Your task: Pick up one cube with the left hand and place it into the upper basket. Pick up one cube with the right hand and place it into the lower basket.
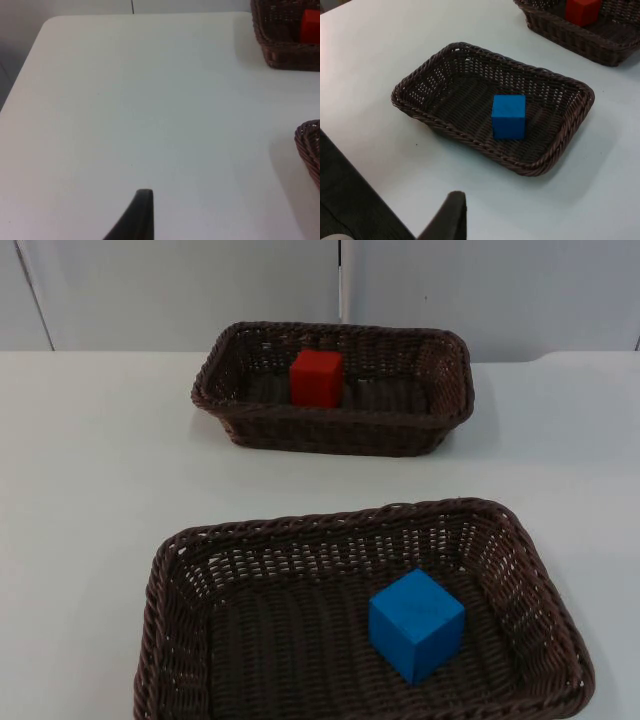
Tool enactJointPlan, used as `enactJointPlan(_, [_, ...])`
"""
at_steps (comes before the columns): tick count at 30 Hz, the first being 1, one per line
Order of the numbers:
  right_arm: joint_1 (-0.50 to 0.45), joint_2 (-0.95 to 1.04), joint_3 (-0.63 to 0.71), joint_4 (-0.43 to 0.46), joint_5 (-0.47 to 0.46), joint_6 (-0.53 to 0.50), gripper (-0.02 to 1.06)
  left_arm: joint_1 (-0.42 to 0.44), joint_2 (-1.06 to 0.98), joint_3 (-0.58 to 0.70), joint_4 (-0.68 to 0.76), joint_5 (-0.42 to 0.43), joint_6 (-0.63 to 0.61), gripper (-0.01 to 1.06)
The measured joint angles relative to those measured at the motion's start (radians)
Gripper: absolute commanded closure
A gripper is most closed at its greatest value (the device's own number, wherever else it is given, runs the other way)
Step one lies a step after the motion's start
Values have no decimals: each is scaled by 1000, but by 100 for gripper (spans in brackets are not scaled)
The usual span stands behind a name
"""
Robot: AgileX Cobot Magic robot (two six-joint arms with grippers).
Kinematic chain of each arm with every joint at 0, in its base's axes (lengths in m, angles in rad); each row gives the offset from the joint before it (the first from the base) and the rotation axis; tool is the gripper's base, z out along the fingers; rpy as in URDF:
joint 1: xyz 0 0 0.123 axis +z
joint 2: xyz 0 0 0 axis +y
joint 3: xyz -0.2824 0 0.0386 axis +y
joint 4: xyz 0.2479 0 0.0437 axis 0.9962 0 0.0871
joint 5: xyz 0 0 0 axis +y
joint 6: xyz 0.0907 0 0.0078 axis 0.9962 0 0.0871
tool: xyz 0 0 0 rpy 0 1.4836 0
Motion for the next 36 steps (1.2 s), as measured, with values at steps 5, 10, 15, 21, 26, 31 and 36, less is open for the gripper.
enactJointPlan(5, [0,0,0,0,0,0,-1,0,0,0,0,0,0,0])
enactJointPlan(10, [-19,0,0,0,0,2,-1,0,0,0,0,0,0,0])
enactJointPlan(15, [-120,0,0,0,0,2,-1,0,0,0,0,0,0,0])
enactJointPlan(21, [-281,0,0,0,0,2,-1,0,0,0,0,0,0,0])
enactJointPlan(26, [-390,0,0,0,0,2,-1,0,0,0,0,0,0,0])
enactJointPlan(31, [-479,0,0,0,0,2,-1,0,0,0,0,0,0,0])
enactJointPlan(36, [-572,0,0,0,0,2,-1,0,0,0,0,0,0,0])
